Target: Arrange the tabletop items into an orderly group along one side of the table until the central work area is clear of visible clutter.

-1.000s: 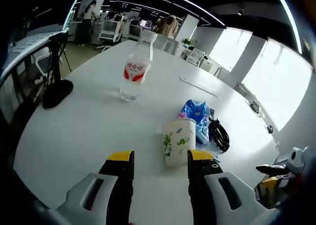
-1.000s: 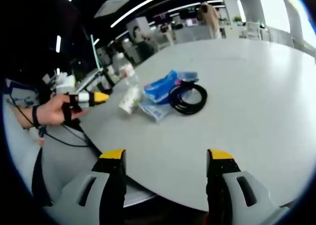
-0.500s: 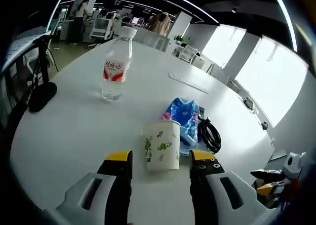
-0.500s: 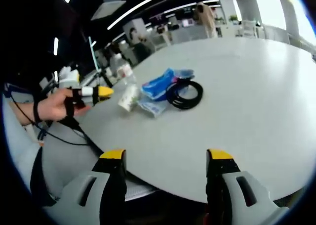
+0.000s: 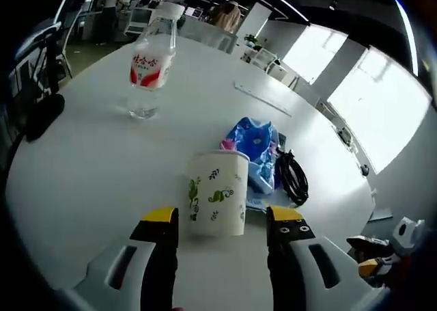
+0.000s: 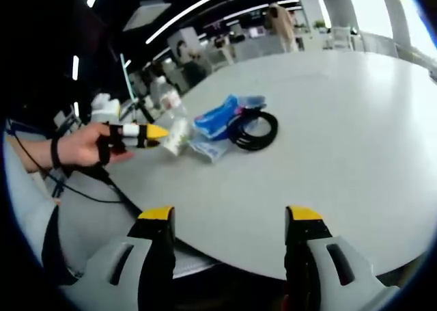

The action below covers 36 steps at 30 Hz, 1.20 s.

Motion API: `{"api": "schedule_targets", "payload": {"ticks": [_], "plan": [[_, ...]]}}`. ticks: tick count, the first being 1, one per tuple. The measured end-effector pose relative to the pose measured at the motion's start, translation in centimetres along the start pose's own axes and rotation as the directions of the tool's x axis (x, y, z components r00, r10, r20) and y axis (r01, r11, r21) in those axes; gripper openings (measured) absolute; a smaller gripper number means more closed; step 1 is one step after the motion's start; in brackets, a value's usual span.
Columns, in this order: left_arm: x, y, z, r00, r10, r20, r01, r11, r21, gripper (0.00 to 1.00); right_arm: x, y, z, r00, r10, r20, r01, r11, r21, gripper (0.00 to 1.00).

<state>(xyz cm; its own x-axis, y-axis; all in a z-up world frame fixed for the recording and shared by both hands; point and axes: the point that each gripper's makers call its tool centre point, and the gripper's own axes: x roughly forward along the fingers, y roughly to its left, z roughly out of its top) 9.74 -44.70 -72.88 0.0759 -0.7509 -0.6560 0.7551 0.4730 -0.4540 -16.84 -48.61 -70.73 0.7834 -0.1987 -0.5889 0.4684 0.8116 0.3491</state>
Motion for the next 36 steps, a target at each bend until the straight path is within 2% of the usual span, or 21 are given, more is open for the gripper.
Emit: {"api": "schedule_targets", "payload": {"ticks": [14, 18, 24, 31, 36], "plan": [[1.7, 0.2, 0.3, 0.999, 0.019, -0.037, -0.020, 0.999, -0.045, 0.51, -0.4, -0.7, -0.6, 1.000, -0.007, -0.010, 0.007, 1.000, 0.021, 0.63], [2.2, 0.4, 0.1, 0.998, 0.029, -0.053, -0.030, 0.999, -0.019, 0.50, -0.3, -0.8, -0.3, 1.000, -0.006, -0.004, 0.006, 1.000, 0.018, 0.63], [2.4, 0.5, -0.1, 0.997, 0.032, -0.077, -0.031, 0.999, 0.011, 0.39, -0.1, -1.2, 0.0, 1.000, -0.004, 0.009, 0.004, 0.999, 0.040, 0.63], [2.0, 0.8, -0.3, 0.996, 0.036, -0.076, -0.036, 0.999, 0.008, 0.37, 0.1, -1.2, 0.5, 1.000, 0.004, 0.003, -0.004, 1.000, 0.027, 0.63], [1.1, 1.3, -0.4, 0.998, 0.027, -0.054, -0.029, 0.999, -0.030, 0.36, 0.3, -1.2, 0.7, 1.000, 0.009, 0.000, -0.009, 1.000, 0.021, 0.63]]}}
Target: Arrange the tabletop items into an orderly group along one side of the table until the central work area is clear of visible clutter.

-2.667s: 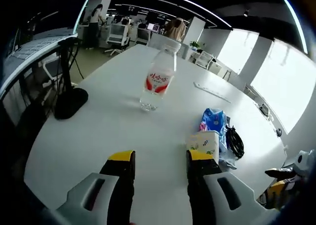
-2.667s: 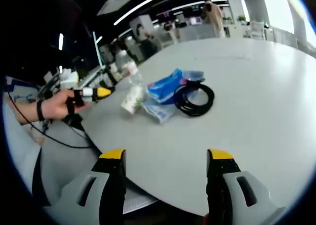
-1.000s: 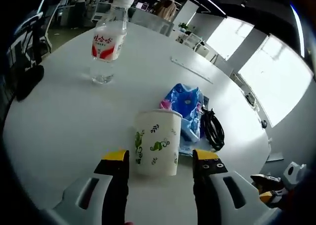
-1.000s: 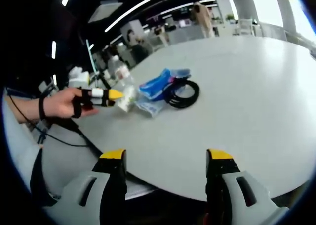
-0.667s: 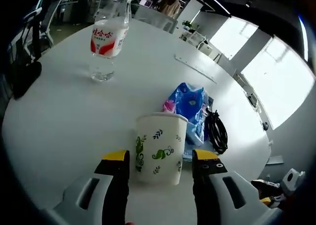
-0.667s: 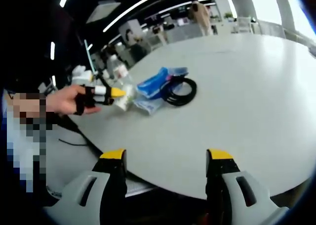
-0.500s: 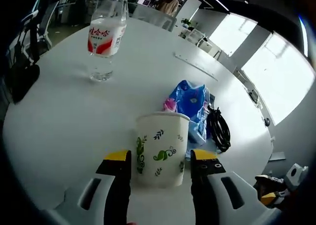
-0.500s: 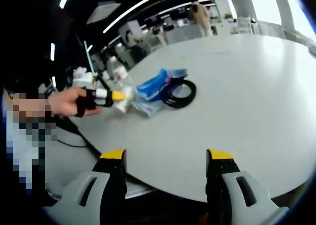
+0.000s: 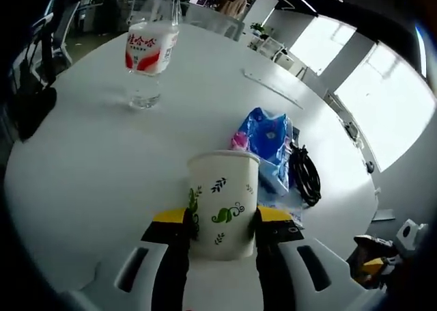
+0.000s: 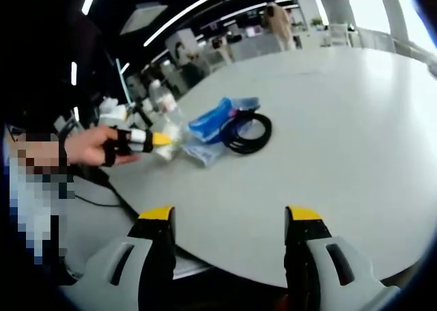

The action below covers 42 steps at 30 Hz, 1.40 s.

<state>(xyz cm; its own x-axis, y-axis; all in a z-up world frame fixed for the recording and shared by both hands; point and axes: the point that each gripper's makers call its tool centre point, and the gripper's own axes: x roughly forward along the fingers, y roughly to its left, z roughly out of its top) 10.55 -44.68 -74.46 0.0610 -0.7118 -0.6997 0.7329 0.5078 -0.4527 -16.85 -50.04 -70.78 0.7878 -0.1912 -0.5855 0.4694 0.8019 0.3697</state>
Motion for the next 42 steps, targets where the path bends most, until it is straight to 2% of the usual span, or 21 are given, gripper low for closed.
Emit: {"api": "schedule_targets", "payload": {"ticks": [16, 23, 27, 33, 38, 42], "plan": [[-4.7, 1.7, -2.3, 0.999, -0.017, 0.048, 0.017, 1.000, -0.003, 0.36, 1.5, 1.4, 0.1, 0.998, 0.051, -0.021, -0.052, 0.999, -0.014, 0.62], [-5.9, 1.1, -2.6, 0.996, -0.054, 0.077, 0.054, 0.999, -0.004, 0.36, 2.3, 2.8, 0.1, 0.995, 0.099, -0.033, -0.100, 0.995, -0.028, 0.62], [-6.4, 0.0, -3.4, 0.995, -0.074, 0.060, 0.068, 0.993, 0.096, 0.36, 2.6, 3.8, 0.5, 0.992, 0.122, -0.031, -0.123, 0.992, -0.030, 0.61], [-6.6, -1.6, -4.3, 0.992, -0.118, 0.032, 0.111, 0.977, 0.181, 0.36, 3.1, 5.2, 0.8, 0.986, 0.162, -0.040, -0.164, 0.985, -0.052, 0.59], [-6.6, -3.3, -4.5, 0.987, -0.161, 0.024, 0.149, 0.953, 0.266, 0.36, 3.6, 6.9, 0.9, 0.975, 0.218, -0.050, -0.221, 0.973, -0.058, 0.56], [-6.4, -4.9, -5.4, 0.981, -0.193, -0.012, 0.185, 0.919, 0.347, 0.36, 3.9, 8.2, 1.5, 0.965, 0.258, -0.039, -0.259, 0.965, -0.045, 0.56]]}}
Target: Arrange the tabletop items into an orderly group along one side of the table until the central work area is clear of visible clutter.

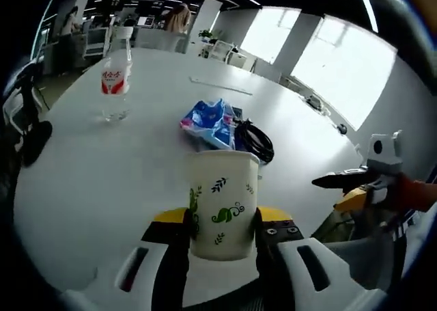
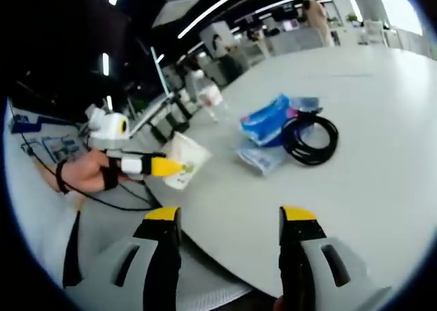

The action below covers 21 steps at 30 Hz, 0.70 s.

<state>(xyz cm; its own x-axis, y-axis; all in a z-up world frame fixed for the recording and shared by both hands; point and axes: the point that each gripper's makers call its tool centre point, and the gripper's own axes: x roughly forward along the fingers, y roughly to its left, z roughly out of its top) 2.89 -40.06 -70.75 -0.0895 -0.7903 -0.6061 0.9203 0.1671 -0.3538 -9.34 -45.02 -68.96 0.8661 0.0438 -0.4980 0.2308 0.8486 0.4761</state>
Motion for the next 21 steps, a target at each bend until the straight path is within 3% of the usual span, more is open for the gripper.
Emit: {"api": "schedule_targets", "payload": {"ticks": [8, 11, 17, 20, 21], "plan": [[0.5, -3.0, -0.7, 0.995, -0.073, -0.066, 0.083, 0.981, 0.174, 0.36, 1.5, 2.0, 1.8, 0.996, 0.077, 0.037, -0.078, 0.997, 0.021, 0.55], [0.7, -4.2, -0.9, 0.990, -0.101, -0.101, 0.124, 0.958, 0.260, 0.36, 2.0, 2.8, 2.2, 0.994, 0.106, 0.036, -0.107, 0.994, 0.019, 0.54], [0.9, -5.8, -1.4, 0.981, -0.132, -0.140, 0.174, 0.916, 0.361, 0.36, 2.9, 4.6, 2.4, 0.984, 0.174, 0.026, -0.175, 0.984, 0.031, 0.53], [1.0, -6.0, -2.4, 0.975, -0.114, -0.188, 0.189, 0.872, 0.452, 0.36, 3.1, 5.4, 2.5, 0.976, 0.213, 0.047, -0.216, 0.974, 0.073, 0.50], [1.1, -6.3, -2.7, 0.973, -0.124, -0.193, 0.202, 0.865, 0.460, 0.36, 3.2, 5.4, 2.3, 0.975, 0.217, 0.048, -0.220, 0.972, 0.081, 0.49]]}}
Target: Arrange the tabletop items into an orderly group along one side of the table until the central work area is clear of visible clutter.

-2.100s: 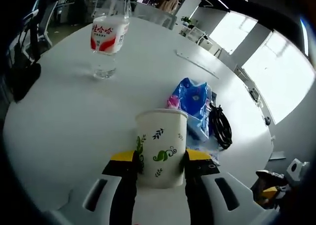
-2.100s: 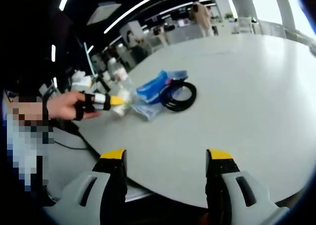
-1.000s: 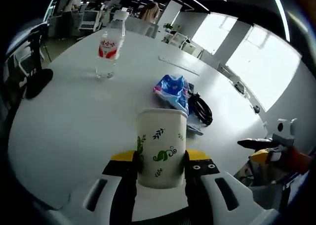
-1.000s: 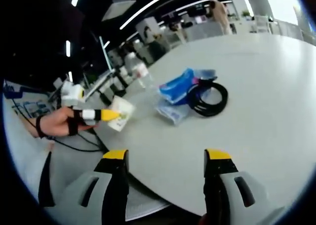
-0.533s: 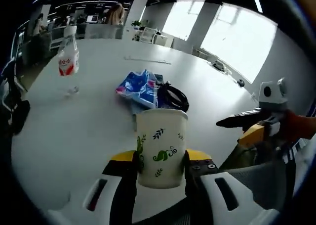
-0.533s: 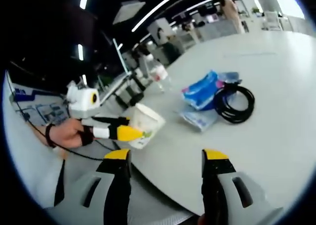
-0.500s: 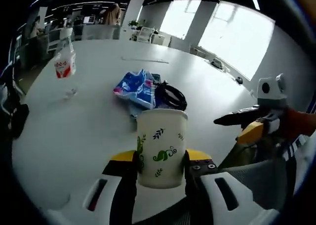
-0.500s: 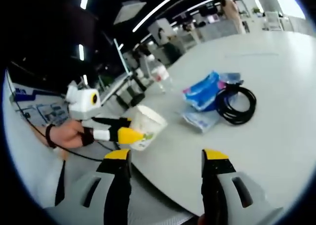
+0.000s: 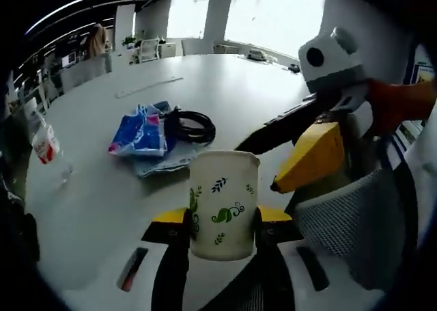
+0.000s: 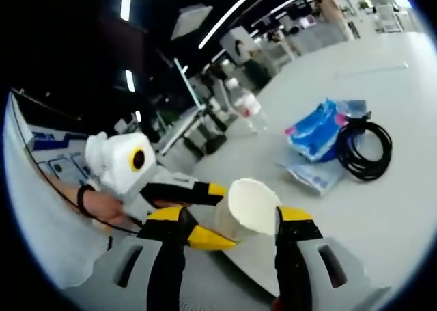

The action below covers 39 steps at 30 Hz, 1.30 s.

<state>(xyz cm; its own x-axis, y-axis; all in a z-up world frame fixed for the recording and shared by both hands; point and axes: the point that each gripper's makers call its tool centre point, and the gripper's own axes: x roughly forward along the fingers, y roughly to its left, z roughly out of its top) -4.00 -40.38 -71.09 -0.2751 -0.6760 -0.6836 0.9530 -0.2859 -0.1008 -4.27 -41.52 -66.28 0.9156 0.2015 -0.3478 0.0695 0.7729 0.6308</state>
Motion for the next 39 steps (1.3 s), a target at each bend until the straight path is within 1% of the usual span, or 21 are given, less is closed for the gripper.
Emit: {"api": "schedule_targets", "payload": {"ticks": [2, 5, 6, 8, 10, 14, 16, 19, 22, 24, 31, 35, 37, 39], "plan": [[0.1, -0.8, 0.1, 1.000, -0.024, 0.005, 0.024, 1.000, 0.015, 0.36, 0.2, -0.1, -0.4, 1.000, 0.003, -0.005, -0.003, 1.000, 0.014, 0.49], [0.2, -1.4, 0.1, 1.000, -0.031, -0.005, 0.031, 0.998, 0.048, 0.36, 0.4, 0.2, -1.1, 0.999, 0.014, -0.032, -0.014, 1.000, 0.022, 0.47], [0.2, -1.4, -0.1, 0.999, -0.027, -0.024, 0.029, 0.994, 0.103, 0.36, 0.5, 0.3, -1.4, 0.999, 0.019, -0.039, -0.018, 1.000, 0.025, 0.46], [0.4, -1.6, -0.1, 0.999, -0.022, -0.041, 0.029, 0.986, 0.164, 0.36, 0.6, 0.3, -1.7, 0.999, 0.026, -0.045, -0.024, 0.999, 0.039, 0.43], [0.5, -2.0, 0.1, 0.999, -0.035, -0.034, 0.040, 0.986, 0.160, 0.36, 0.7, 0.3, -1.8, 0.999, 0.028, -0.042, -0.026, 0.998, 0.055, 0.38], [0.7, -2.0, 0.5, 0.999, -0.034, -0.032, 0.039, 0.984, 0.175, 0.36, 0.8, 0.5, -1.9, 0.998, 0.042, -0.043, -0.038, 0.996, 0.075, 0.29], [0.8, -1.9, 0.5, 0.999, -0.029, -0.034, 0.035, 0.982, 0.187, 0.36, 0.8, 0.4, -1.7, 0.999, 0.037, -0.040, -0.034, 0.997, 0.070, 0.26], [0.8, -1.8, 0.8, 0.999, -0.038, -0.021, 0.041, 0.984, 0.172, 0.36, 0.7, 0.0, -1.2, 0.999, 0.030, -0.029, -0.028, 0.997, 0.075, 0.19], [0.9, -1.8, 1.1, 0.999, -0.039, -0.012, 0.041, 0.984, 0.173, 0.36, 0.6, -0.2, -0.6, 1.000, 0.024, -0.014, -0.023, 0.997, 0.073, 0.11], [0.9, -1.6, 1.6, 0.999, -0.043, 0.001, 0.043, 0.987, 0.152, 0.37, 0.6, -0.4, -0.4, 1.000, 0.011, -0.014, -0.010, 0.998, 0.062, 0.06], [1.0, -1.2, 2.2, 0.999, -0.035, 0.024, 0.032, 0.991, 0.127, 0.38, 0.4, -0.8, 0.5, 1.000, -0.013, 0.020, 0.011, 0.996, 0.087, 0.04], [1.2, -1.1, 2.0, 1.000, -0.026, 0.012, 0.024, 0.993, 0.119, 0.39, 0.3, -1.0, 0.4, 0.999, -0.042, 0.018, 0.040, 0.998, 0.057, 0.02], [1.4, -1.0, 1.9, 1.000, -0.026, 0.015, 0.024, 0.996, 0.084, 0.39, 0.2, -1.0, 0.5, 0.999, -0.046, 0.023, 0.045, 0.998, 0.050, 0.02], [1.4, -1.0, 1.8, 1.000, -0.024, 0.016, 0.023, 0.997, 0.075, 0.39, 0.1, -1.2, 0.4, 0.998, -0.053, 0.018, 0.052, 0.998, 0.038, 0.02]]}}
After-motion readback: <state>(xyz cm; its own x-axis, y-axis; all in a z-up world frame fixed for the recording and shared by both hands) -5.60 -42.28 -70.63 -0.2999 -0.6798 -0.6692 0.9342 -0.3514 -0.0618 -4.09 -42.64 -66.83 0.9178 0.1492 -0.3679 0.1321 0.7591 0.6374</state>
